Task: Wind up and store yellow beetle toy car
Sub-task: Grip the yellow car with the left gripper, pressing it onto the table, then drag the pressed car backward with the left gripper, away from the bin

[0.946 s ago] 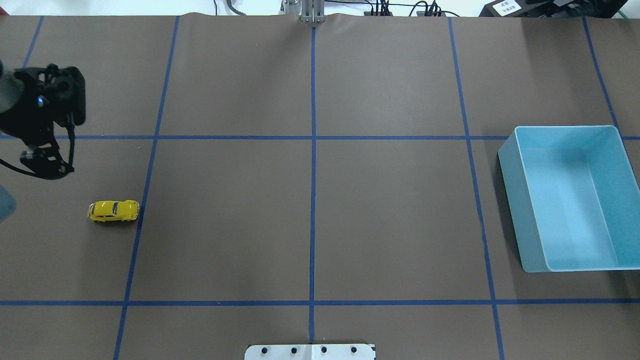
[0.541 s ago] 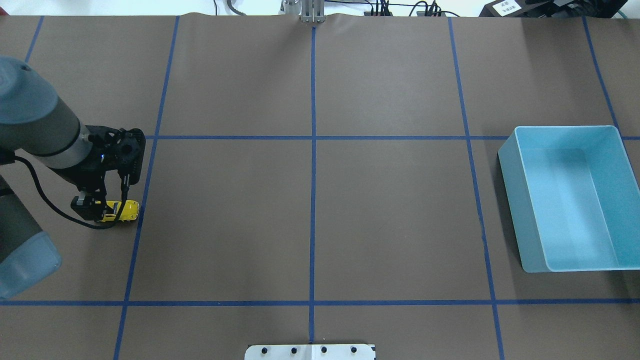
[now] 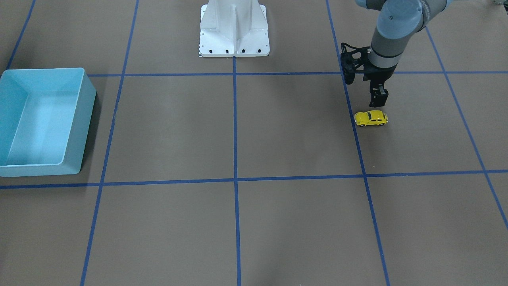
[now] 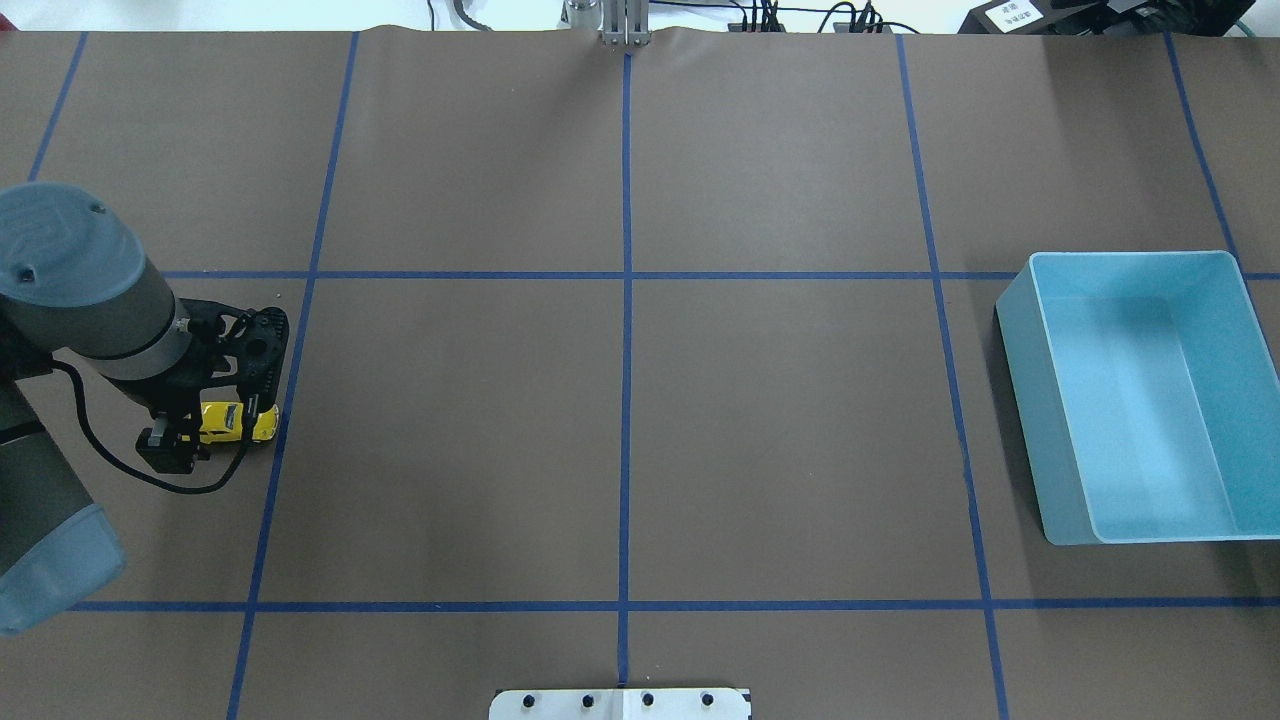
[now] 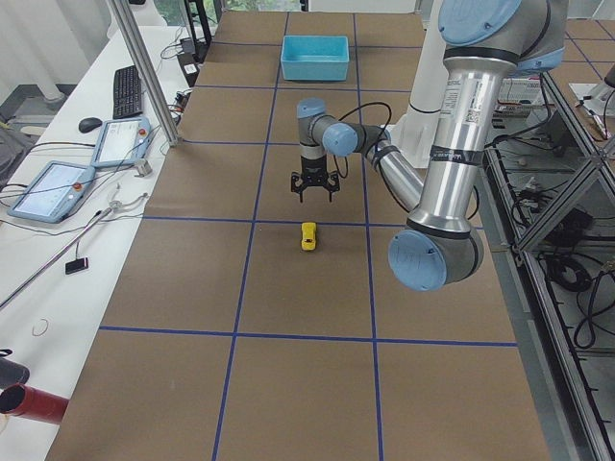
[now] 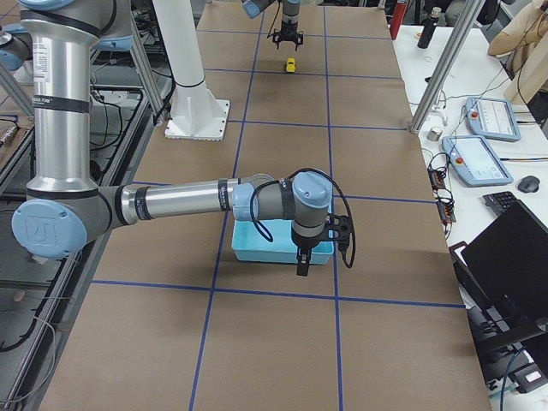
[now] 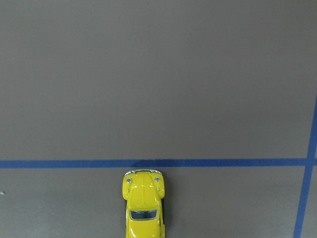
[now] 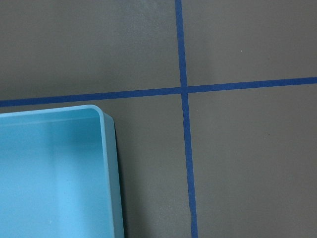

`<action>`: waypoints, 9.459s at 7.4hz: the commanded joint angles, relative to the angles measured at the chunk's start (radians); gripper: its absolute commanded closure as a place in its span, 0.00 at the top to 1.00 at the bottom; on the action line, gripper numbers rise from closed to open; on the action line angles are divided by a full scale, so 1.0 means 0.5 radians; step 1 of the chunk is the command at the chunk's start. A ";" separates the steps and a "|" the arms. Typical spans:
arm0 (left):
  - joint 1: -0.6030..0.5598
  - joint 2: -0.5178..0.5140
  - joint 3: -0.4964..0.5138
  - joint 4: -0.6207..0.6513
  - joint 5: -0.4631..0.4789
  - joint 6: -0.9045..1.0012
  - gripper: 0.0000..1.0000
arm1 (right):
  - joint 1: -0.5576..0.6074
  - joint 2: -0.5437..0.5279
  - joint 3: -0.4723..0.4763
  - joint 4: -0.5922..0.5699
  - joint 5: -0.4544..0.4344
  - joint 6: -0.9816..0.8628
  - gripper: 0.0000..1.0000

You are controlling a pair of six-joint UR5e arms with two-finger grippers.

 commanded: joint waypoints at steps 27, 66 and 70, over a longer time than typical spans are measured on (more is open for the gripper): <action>0.045 -0.071 0.601 -0.311 -0.136 -0.028 0.91 | -0.003 0.032 0.019 0.017 0.004 0.002 1.00; -0.332 0.560 0.739 -1.649 -0.626 0.223 0.00 | -0.003 0.094 -0.020 0.014 -0.002 -0.004 1.00; -0.388 0.637 0.755 -1.661 -0.642 0.291 0.00 | -0.003 0.094 -0.023 0.014 -0.002 -0.004 1.00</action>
